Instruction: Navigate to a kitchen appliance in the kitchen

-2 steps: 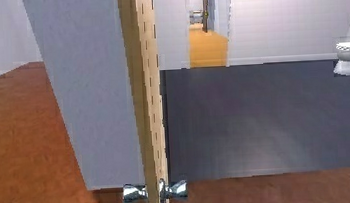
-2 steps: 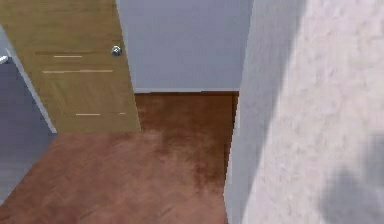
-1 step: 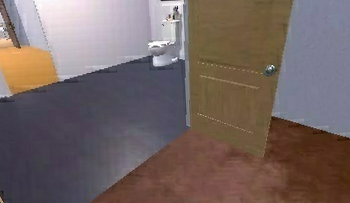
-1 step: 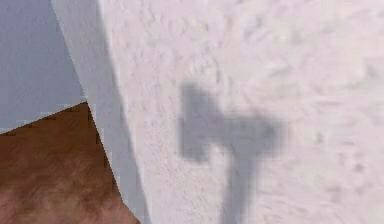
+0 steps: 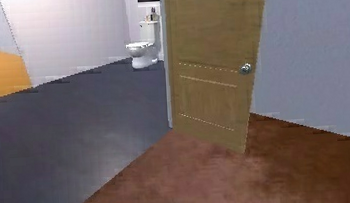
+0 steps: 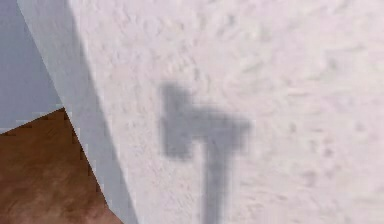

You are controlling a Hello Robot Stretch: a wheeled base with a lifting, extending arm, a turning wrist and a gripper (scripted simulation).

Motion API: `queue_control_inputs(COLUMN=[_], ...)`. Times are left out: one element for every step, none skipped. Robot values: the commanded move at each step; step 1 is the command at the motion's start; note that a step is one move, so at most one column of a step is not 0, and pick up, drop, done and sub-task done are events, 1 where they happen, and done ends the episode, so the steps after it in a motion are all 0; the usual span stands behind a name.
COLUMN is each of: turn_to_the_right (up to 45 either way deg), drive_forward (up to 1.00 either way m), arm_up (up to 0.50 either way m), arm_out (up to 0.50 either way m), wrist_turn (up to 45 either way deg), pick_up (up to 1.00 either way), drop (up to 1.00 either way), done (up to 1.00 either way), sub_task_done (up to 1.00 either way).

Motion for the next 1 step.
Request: queue_control_inputs(turn_to_the_right=[0.0], drive_forward=[0.15], arm_up=[0.0], arm_out=[0.0], wrist_turn=[0.0], pick_up=[0.0], drop=[0.0], done=[0.0], sub_task_done=[0.0])
